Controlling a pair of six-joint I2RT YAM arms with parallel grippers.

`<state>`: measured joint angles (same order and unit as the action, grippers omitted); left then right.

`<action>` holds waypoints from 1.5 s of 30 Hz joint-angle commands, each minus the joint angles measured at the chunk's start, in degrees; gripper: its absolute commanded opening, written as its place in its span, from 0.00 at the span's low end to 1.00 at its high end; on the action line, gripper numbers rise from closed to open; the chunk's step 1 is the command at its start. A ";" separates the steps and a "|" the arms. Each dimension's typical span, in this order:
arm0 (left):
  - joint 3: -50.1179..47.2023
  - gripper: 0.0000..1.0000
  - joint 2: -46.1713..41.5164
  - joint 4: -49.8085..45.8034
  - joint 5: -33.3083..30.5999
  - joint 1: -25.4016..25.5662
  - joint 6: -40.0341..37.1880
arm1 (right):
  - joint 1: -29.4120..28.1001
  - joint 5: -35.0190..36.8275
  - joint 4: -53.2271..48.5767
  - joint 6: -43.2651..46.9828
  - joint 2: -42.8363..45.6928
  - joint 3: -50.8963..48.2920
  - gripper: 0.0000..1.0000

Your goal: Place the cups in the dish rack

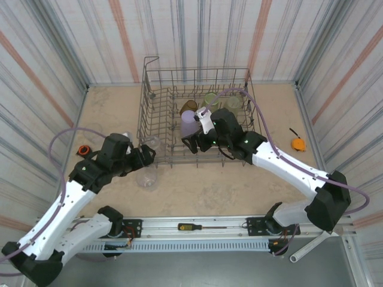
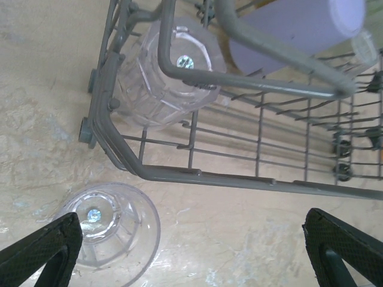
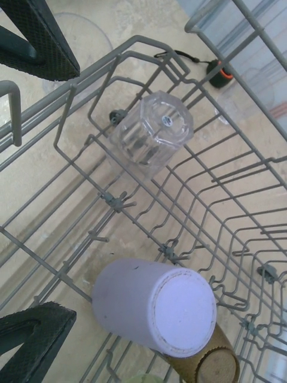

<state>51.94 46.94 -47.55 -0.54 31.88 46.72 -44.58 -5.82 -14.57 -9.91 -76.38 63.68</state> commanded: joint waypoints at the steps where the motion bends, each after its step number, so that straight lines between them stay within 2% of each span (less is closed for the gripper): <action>1: 0.44 0.99 0.19 -2.73 -5.21 2.34 -0.44 | 0.74 0.33 0.20 -1.43 1.96 -1.17 0.99; 6: -0.24 0.98 0.18 -5.09 -8.32 5.02 0.73 | 1.56 0.20 0.24 -1.60 2.37 -1.78 0.99; 12: -1.92 0.91 1.50 -5.36 -8.41 6.43 1.01 | 2.18 0.05 0.68 -2.04 2.37 -2.33 0.99; 16: -2.74 0.90 3.46 -5.07 -8.66 6.95 0.92 | 2.34 0.02 0.44 -2.22 2.55 -2.73 0.99; 24: -4.73 0.85 7.41 -1.03 -7.68 8.08 0.87 | 2.71 0.79 -0.11 -2.76 3.44 -3.60 0.99; 31: -6.30 0.81 10.47 1.70 -8.57 11.00 2.20 | 2.79 1.08 -0.02 -3.01 3.69 -4.16 0.99; 37: -7.35 0.72 13.67 3.00 -8.77 12.68 2.68 | 2.80 1.33 -0.03 -3.63 3.75 -4.18 0.99; 45: -8.23 0.54 16.77 3.95 -9.35 12.86 2.74 | 2.75 2.09 -0.37 -4.00 4.46 -4.39 0.99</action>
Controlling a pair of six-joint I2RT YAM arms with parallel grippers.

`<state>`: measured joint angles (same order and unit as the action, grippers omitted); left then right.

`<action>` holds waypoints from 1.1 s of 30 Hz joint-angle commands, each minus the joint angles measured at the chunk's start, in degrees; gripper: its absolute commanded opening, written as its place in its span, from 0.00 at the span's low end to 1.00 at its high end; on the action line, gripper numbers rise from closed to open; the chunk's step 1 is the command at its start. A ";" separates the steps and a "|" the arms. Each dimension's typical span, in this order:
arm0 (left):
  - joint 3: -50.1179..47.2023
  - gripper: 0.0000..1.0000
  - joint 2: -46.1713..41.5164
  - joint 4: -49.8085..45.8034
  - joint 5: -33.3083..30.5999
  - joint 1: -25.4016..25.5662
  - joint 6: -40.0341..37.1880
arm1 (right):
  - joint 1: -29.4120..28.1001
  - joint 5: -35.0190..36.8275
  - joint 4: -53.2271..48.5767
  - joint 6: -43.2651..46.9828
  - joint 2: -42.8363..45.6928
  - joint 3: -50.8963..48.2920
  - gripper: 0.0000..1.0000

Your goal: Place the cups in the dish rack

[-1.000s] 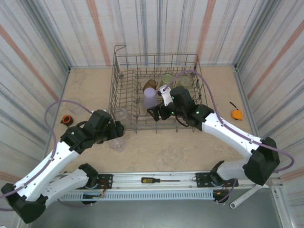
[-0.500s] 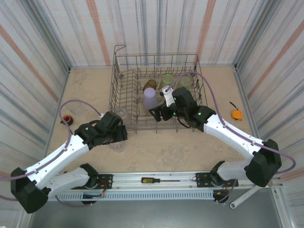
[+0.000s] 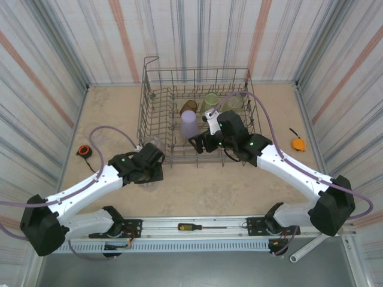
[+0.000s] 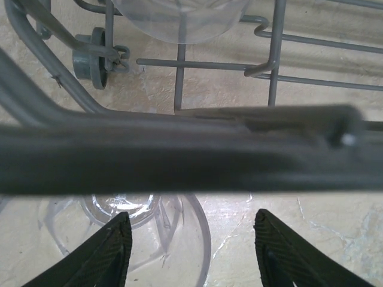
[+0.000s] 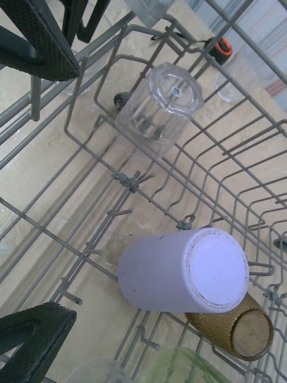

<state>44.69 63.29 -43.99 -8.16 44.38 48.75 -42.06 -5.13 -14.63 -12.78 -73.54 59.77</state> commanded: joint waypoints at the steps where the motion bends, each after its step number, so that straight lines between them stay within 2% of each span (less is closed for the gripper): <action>1: -1.14 0.53 0.65 0.63 -1.77 0.36 0.73 | 0.27 1.40 -0.31 -1.19 1.65 -0.52 0.99; 10: -1.62 0.44 3.84 1.76 -1.98 0.36 -0.24 | 0.24 1.81 -0.50 -1.73 2.09 -0.62 0.99; 15: -1.45 0.26 3.83 1.44 -2.13 0.36 -0.61 | 0.29 2.07 -0.61 -1.81 2.52 -0.80 0.99; 17: -1.19 0.17 3.62 0.60 -2.49 0.36 -0.61 | 0.23 2.17 -0.63 -1.84 2.56 -0.84 0.99; 19: -0.92 0.02 3.04 -0.69 -2.98 0.36 -0.61 | 0.28 2.17 -0.67 -1.82 2.62 -0.83 0.99; 20: -0.96 0.00 2.78 -1.11 -3.32 0.40 -0.48 | 0.30 2.19 -0.68 -1.90 2.63 -0.79 0.99; 33: 1.21 0.00 -2.47 -10.73 -5.64 0.37 0.38 | 0.40 1.50 -0.62 -1.73 2.27 -0.53 0.99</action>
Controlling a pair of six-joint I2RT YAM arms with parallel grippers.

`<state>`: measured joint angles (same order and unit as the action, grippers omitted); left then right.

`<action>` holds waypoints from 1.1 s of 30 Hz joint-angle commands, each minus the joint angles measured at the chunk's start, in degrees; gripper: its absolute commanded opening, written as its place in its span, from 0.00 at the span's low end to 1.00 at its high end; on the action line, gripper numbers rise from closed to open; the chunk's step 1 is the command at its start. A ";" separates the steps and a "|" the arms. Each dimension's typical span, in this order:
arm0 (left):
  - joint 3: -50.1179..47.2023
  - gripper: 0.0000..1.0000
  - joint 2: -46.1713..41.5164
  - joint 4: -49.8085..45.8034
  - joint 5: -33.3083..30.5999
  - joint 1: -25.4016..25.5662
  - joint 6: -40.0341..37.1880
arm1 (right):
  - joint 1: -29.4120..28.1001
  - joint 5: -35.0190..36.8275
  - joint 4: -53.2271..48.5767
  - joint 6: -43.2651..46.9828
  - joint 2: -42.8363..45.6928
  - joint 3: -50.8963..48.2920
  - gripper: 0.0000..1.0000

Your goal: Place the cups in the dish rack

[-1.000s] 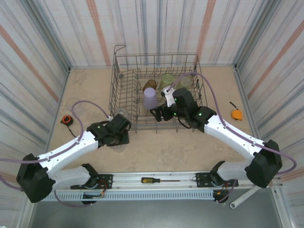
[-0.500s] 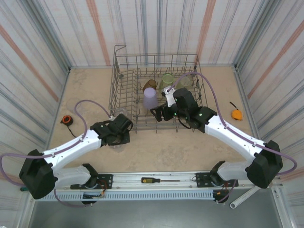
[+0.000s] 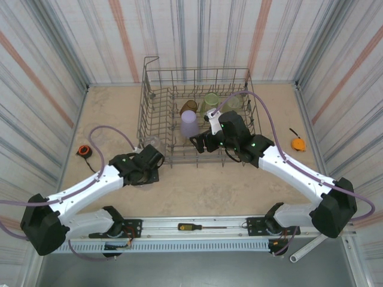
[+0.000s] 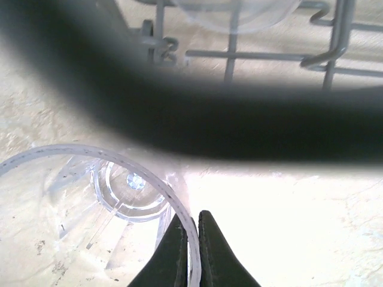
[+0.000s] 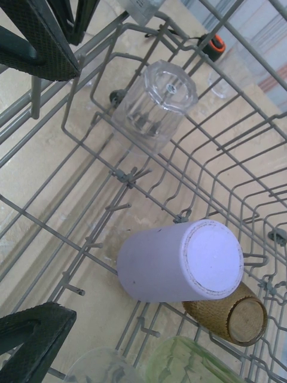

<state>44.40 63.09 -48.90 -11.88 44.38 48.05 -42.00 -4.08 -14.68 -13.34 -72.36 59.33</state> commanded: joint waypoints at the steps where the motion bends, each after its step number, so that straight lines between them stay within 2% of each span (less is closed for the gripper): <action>1: 1.80 0.00 -2.92 -6.58 -2.52 0.36 1.00 | 0.28 0.33 -0.48 -1.16 0.86 -0.01 0.99; 5: 3.45 0.00 -4.75 -9.50 -5.25 0.36 0.34 | 0.31 -0.19 -0.05 -1.25 0.46 0.00 0.99; 17: 12.86 0.00 -3.86 -17.61 -8.28 -0.57 -4.14 | 0.48 -0.51 -0.22 -1.10 0.77 0.23 0.99; 33: 18.17 0.00 -5.66 -19.67 -5.09 -17.51 -16.82 | 1.11 -1.24 0.21 -0.99 0.49 0.00 0.99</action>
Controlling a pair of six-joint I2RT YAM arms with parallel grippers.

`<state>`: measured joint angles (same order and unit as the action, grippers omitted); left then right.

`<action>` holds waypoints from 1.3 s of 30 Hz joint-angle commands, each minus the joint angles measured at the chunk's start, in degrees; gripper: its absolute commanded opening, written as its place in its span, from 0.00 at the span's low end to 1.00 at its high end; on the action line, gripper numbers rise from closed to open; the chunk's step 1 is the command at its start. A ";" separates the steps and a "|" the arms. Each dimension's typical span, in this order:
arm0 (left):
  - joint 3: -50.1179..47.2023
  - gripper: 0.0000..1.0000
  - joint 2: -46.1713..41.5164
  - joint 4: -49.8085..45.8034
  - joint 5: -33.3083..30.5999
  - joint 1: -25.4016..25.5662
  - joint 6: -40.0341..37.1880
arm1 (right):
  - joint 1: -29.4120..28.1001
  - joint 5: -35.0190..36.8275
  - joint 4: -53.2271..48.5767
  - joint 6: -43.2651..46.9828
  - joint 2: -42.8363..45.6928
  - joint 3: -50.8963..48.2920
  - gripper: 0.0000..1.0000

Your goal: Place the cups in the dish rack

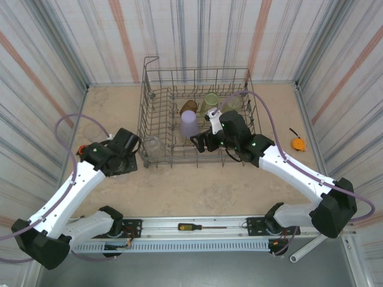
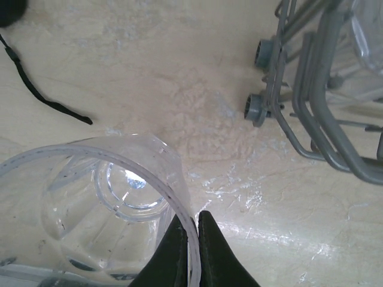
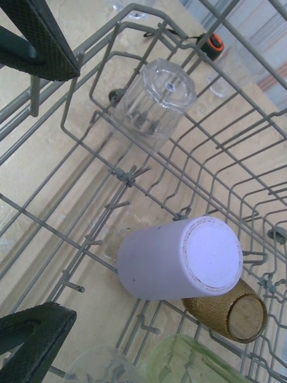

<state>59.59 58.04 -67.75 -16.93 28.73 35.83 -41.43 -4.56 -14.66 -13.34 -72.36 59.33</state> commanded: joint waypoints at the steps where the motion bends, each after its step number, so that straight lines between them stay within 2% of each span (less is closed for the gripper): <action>1: 3.74 0.00 -0.17 -0.60 0.19 -2.76 -5.56 | 0.57 -0.80 0.27 -0.98 0.53 -0.03 0.99; 5: 6.92 0.00 2.08 0.60 1.68 -6.69 -8.59 | 0.60 -0.91 0.42 -1.09 0.38 -0.01 0.99; 11: 11.64 0.00 5.88 3.05 3.04 -9.37 -11.64 | 0.82 -0.98 0.69 -1.17 -0.02 -0.17 0.99; 20: 21.22 0.00 12.41 4.11 3.42 -11.83 -15.55 | 1.00 -1.52 -0.37 -1.53 -0.70 1.42 0.99; 31: 28.32 0.00 16.88 5.67 3.90 -13.19 -17.07 | 2.96 -4.36 -1.46 -2.05 -3.22 2.87 0.99; 39: 32.93 0.00 19.97 7.32 7.32 -13.18 -16.73 | 5.36 -6.99 -1.32 -2.58 -4.54 3.00 0.99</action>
<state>89.86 77.43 -62.50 -11.27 15.88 20.12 -37.04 -9.54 -15.11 -14.61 -75.85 60.69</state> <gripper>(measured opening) 0.082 0.991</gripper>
